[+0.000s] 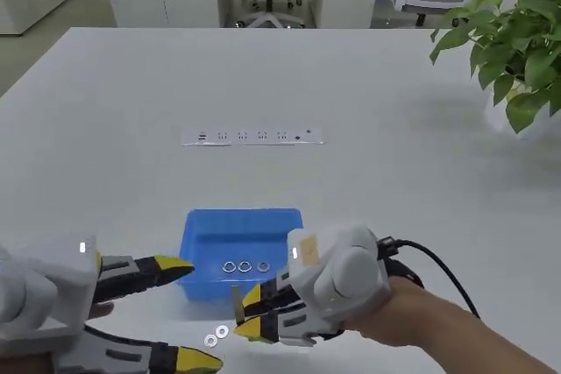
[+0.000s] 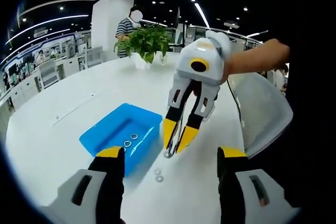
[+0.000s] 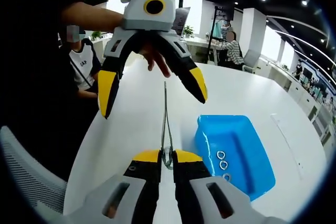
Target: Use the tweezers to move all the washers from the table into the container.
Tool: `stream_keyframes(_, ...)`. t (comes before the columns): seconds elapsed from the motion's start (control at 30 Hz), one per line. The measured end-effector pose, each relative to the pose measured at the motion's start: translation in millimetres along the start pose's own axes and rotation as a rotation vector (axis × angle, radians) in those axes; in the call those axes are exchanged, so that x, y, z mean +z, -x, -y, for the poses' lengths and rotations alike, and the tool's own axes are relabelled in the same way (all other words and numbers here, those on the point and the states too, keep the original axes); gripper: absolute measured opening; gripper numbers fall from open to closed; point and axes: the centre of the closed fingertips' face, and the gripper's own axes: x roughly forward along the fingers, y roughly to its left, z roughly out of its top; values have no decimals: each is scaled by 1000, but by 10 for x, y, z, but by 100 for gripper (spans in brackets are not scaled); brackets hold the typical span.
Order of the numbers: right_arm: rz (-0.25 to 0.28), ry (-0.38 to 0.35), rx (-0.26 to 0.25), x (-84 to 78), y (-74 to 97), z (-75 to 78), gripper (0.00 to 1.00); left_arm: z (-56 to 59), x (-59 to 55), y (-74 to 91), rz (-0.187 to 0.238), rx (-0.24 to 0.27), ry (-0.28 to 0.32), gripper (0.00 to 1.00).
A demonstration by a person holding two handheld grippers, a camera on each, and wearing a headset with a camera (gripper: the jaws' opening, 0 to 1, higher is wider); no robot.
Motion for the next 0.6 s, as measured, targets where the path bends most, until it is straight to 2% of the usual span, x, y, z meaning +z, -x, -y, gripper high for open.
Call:
stream_keyframes(0.13, 16, 4, -1, 110, 70, 30, 10, -9, -30, 43, 8, 39, 24, 90)
stream_keyframes(0.33, 33, 27, 0, 271, 172, 102, 10, 23, -28, 91, 25, 66, 35, 98)
stream_keyframes(0.47, 48, 43, -7, 374, 231, 193, 10, 37, -35, 115, 26, 84, 41, 99)
stream_keyframes(0.6, 42, 61, -8, 392, 257, 297, 10, 50, -10, 133, 27, 112, 37, 99)
